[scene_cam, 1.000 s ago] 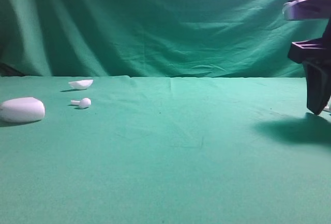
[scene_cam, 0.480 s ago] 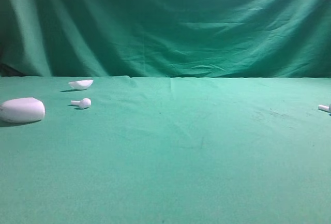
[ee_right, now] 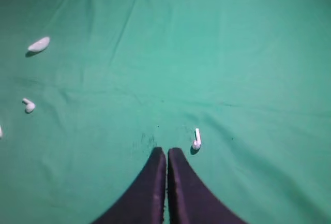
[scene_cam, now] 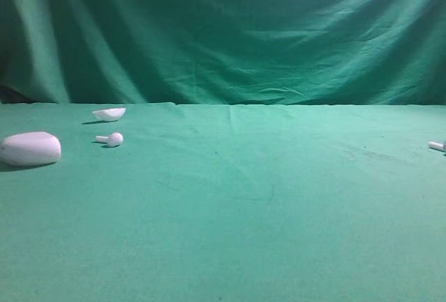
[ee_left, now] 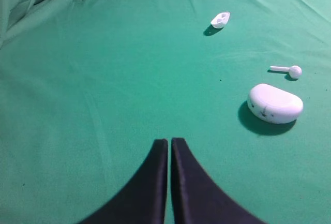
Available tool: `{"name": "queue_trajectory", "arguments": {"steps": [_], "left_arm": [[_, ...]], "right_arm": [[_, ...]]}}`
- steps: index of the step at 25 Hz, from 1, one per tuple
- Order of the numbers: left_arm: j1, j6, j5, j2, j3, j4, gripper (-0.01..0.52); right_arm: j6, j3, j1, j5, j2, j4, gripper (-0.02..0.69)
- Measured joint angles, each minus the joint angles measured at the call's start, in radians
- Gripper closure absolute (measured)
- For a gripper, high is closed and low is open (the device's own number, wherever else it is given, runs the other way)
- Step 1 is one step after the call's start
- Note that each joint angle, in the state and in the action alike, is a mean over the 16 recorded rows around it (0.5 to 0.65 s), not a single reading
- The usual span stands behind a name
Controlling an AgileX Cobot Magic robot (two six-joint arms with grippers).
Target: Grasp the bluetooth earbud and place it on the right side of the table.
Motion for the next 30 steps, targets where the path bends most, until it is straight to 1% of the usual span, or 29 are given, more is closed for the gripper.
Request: {"name": "queue_trajectory", "arguments": {"steps": [8,16,23,30], "left_arm": [[0.000,0.000,0.000,0.000,0.000,0.000,0.514],[0.000,0.000,0.000,0.000,0.000,0.000,0.514],[0.000,0.000,0.000,0.000,0.000,0.000,0.514],[0.000,0.000,0.000,0.000,0.000,0.000,0.514]], "right_arm": [[0.000,0.097,0.000,0.016,-0.321,0.040,0.665],[-0.003,0.131,0.000,-0.003,-0.456,0.036,0.665],[-0.006,0.263,-0.022,-0.133,-0.515,-0.035,0.665],[-0.003,0.533,-0.081,-0.349,-0.605,-0.094,0.665]]}}
